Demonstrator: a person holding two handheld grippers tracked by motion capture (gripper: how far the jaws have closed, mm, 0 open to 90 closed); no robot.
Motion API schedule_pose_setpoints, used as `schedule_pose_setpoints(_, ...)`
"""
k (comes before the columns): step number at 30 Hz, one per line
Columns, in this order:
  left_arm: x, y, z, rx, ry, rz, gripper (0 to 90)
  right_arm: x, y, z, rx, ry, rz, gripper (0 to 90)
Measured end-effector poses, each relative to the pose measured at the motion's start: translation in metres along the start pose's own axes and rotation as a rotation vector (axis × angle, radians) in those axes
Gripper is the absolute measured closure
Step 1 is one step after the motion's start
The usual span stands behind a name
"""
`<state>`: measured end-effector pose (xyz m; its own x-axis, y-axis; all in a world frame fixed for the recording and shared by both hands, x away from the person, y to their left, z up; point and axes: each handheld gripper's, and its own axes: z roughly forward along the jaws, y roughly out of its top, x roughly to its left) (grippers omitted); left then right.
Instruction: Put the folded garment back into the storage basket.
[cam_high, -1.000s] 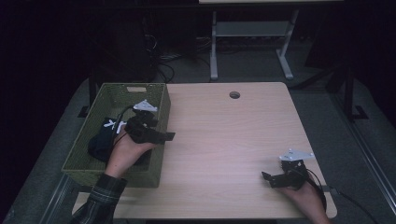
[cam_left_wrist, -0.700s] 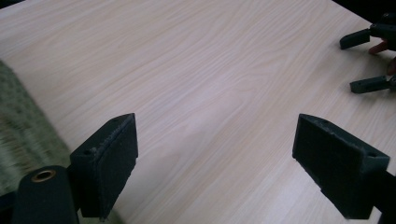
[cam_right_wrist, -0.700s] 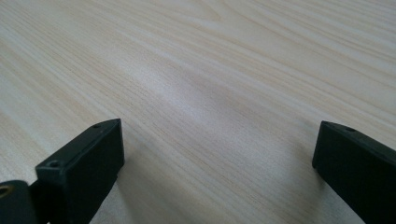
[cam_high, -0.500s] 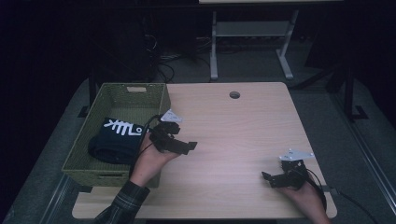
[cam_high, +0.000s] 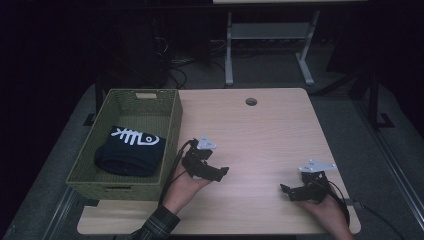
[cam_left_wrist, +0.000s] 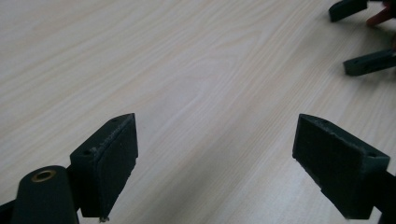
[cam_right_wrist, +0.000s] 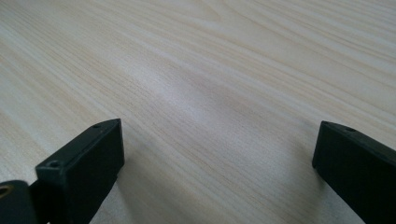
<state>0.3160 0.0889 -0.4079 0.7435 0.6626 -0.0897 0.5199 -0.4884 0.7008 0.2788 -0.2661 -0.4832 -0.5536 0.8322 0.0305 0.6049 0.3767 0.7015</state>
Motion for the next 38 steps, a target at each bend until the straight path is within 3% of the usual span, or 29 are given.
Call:
schedule_pose_setpoints(7, 0.003, -0.013, 0.015, 0.015, 0.010, 0.018, 13.6, 0.000, 0.000, 0.000, 0.000, -0.001, -0.001, 1.8)
schedule_pose_setpoints(15, 0.011, -0.031, 0.033, 0.042, 0.070, 0.075, 13.2, 0.000, 0.000, 0.000, -0.002, -0.001, -0.005, 1.8)
schedule_pose_setpoints(21, 0.019, -0.041, 0.043, 0.063, 0.067, 0.059, 12.9, 0.000, 0.000, 0.000, -0.002, 0.000, -0.005, 1.8)
schedule_pose_setpoints(25, 0.021, -0.045, 0.044, 0.039, 0.075, 0.066, 12.8, 0.000, 0.000, 0.000, -0.002, 0.000, -0.005, 1.8)
schedule_pose_setpoints(29, 0.024, -0.053, 0.045, -0.024, 0.072, 0.066, 12.7, 0.000, 0.000, 0.000, -0.002, 0.000, -0.006, 1.8)
schedule_pose_setpoints(38, 0.024, -0.053, 0.044, -0.024, 0.074, 0.068, 12.8, 0.000, 0.000, 0.000, -0.002, 0.000, -0.005, 1.8)
